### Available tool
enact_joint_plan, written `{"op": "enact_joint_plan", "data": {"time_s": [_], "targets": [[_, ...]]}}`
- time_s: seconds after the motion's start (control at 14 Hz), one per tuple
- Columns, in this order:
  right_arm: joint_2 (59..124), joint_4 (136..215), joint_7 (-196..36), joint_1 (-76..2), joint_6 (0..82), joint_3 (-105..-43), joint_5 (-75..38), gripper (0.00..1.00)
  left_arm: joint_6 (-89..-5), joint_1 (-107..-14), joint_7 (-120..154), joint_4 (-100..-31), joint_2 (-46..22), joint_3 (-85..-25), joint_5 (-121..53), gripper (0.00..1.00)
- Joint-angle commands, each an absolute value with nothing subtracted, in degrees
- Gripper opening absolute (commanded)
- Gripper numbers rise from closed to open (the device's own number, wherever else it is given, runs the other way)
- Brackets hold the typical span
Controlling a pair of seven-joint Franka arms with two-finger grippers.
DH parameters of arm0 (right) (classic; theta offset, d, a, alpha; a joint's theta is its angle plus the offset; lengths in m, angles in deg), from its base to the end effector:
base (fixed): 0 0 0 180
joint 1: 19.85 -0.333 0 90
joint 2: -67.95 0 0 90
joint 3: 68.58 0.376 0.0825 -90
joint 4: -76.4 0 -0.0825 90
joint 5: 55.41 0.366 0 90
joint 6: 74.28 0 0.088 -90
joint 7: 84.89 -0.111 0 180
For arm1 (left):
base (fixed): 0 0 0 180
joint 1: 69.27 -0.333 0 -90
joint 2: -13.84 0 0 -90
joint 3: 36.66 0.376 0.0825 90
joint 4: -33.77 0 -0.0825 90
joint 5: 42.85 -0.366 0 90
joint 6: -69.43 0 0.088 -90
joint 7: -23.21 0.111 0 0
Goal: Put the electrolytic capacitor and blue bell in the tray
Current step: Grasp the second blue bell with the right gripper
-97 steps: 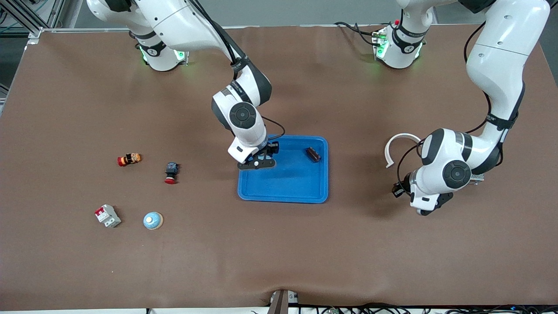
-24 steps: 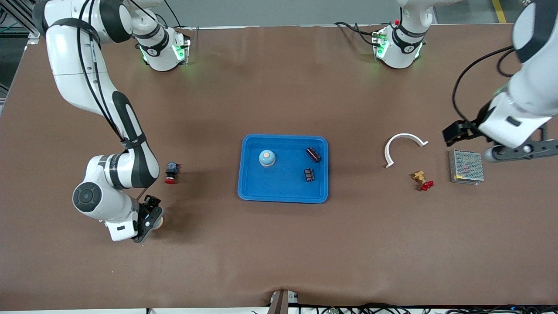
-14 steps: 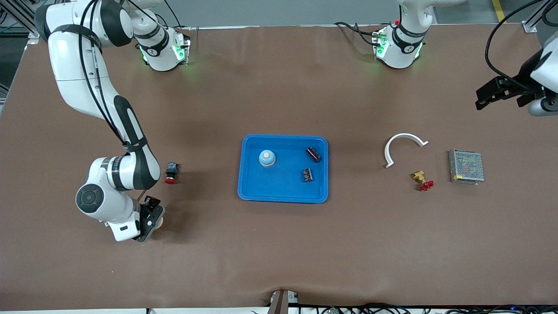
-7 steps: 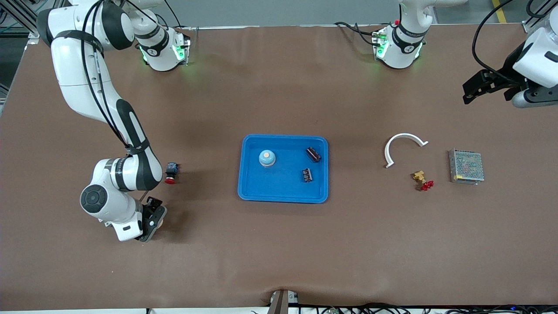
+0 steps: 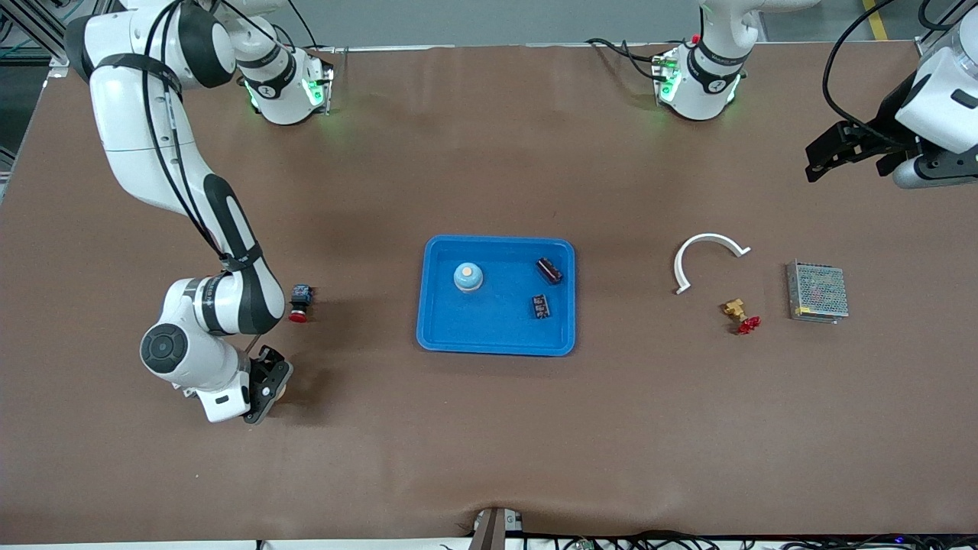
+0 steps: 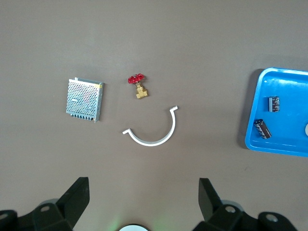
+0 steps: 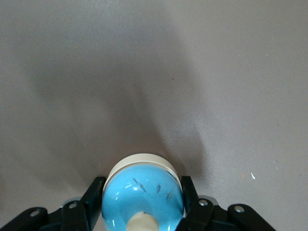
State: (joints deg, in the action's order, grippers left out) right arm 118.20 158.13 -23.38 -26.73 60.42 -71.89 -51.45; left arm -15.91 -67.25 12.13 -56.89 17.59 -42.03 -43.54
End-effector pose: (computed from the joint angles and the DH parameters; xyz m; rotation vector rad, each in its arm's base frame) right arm 0.7601 0.0595 0.2205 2.6536 1.6458 0.0721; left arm 0.4995 -0.0655 0.7022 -3.1173 -0.1021 0.0381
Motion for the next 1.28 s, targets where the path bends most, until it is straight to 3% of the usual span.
{"op": "enact_joint_plan", "data": {"time_s": [0.0,0.5,0.71,1.21], "targets": [[118.58,157.70,-22.49,-25.65,60.46,-70.78,-50.05,0.59,-16.62,-67.25,12.05,-58.25,19.02,-41.67,-42.32,1.00],[117.26,156.91,-26.88,-26.44,56.42,-70.78,-46.98,0.57,-16.62,-67.69,12.31,-58.16,18.85,-41.67,-42.41,1.00],[116.65,153.93,-32.66,-27.40,50.55,-70.78,-46.80,0.57,-16.62,-67.60,12.22,-58.08,18.85,-41.67,-42.41,1.00],[114.36,153.66,-51.63,-32.67,46.41,-70.78,-46.89,0.57,-16.71,-67.60,12.31,-57.99,18.76,-41.67,-42.41,1.00]]}}
